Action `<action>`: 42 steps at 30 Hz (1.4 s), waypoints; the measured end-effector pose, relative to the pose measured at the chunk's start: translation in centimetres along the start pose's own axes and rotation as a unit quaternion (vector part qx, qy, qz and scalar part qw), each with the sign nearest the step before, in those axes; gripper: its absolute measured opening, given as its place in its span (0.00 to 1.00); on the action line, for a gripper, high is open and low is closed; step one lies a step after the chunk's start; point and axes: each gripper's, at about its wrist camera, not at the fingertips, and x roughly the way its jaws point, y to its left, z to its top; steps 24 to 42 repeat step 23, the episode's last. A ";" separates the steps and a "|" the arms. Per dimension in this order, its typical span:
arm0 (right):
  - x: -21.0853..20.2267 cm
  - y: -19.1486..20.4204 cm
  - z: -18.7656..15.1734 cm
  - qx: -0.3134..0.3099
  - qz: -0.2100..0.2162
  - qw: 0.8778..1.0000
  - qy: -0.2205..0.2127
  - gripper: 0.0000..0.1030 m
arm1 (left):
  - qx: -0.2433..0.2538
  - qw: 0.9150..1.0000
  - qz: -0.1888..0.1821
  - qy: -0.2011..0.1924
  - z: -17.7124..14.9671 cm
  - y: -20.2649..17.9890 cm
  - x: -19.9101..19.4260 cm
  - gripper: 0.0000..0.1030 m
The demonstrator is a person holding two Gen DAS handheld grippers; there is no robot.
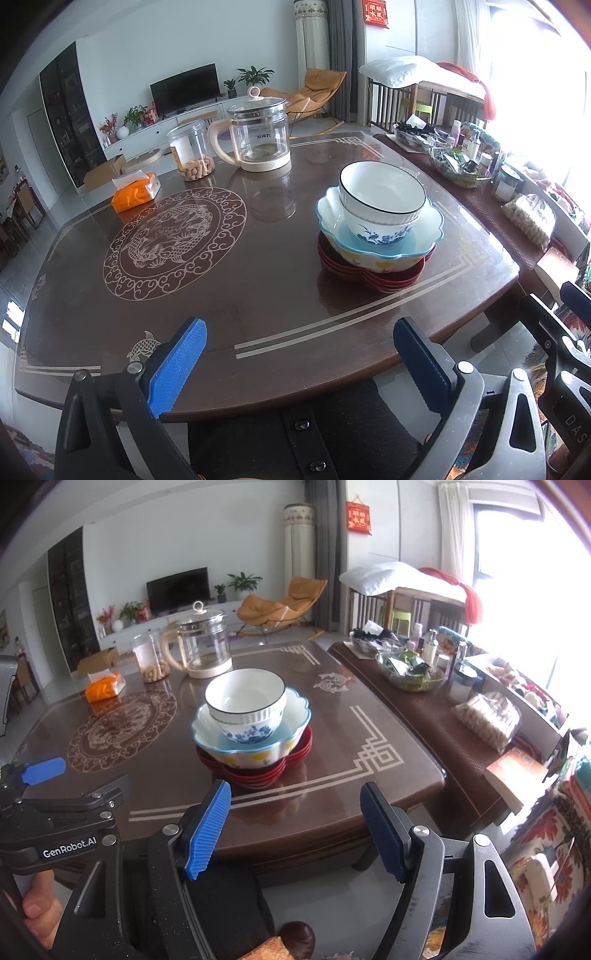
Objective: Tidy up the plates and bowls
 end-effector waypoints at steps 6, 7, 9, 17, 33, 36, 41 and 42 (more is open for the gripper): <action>0.1 0.0 -0.1 -0.001 -0.001 1.000 0.002 0.74 | 0.001 1.000 -0.006 0.001 0.0 -0.2 0.1 0.98; 0.1 0.1 -0.1 -0.001 -0.001 1.000 0.002 0.74 | 0.002 1.000 -0.008 0.001 0.0 -0.2 0.1 0.98; 0.1 0.0 -0.1 -0.001 0.000 1.000 0.002 0.74 | 0.003 1.000 -0.008 0.000 0.0 -0.3 0.1 0.98; 0.3 0.0 -0.2 0.001 0.000 1.000 0.005 0.74 | 0.008 1.000 -0.010 0.001 -0.1 -0.7 0.2 0.98; 0.4 -0.1 -0.3 0.004 -0.001 1.000 0.005 0.74 | 0.011 1.000 -0.015 -0.008 -0.2 -0.9 0.2 0.98; 0.4 -0.1 -0.3 0.004 -0.001 1.000 0.005 0.74 | 0.011 1.000 -0.015 -0.008 -0.2 -0.9 0.2 0.98; 0.4 -0.1 -0.3 0.004 -0.001 1.000 0.005 0.74 | 0.011 1.000 -0.015 -0.008 -0.2 -0.9 0.2 0.98; 0.4 -0.1 -0.3 0.004 -0.001 1.000 0.005 0.74 | 0.011 1.000 -0.015 -0.008 -0.2 -0.9 0.2 0.98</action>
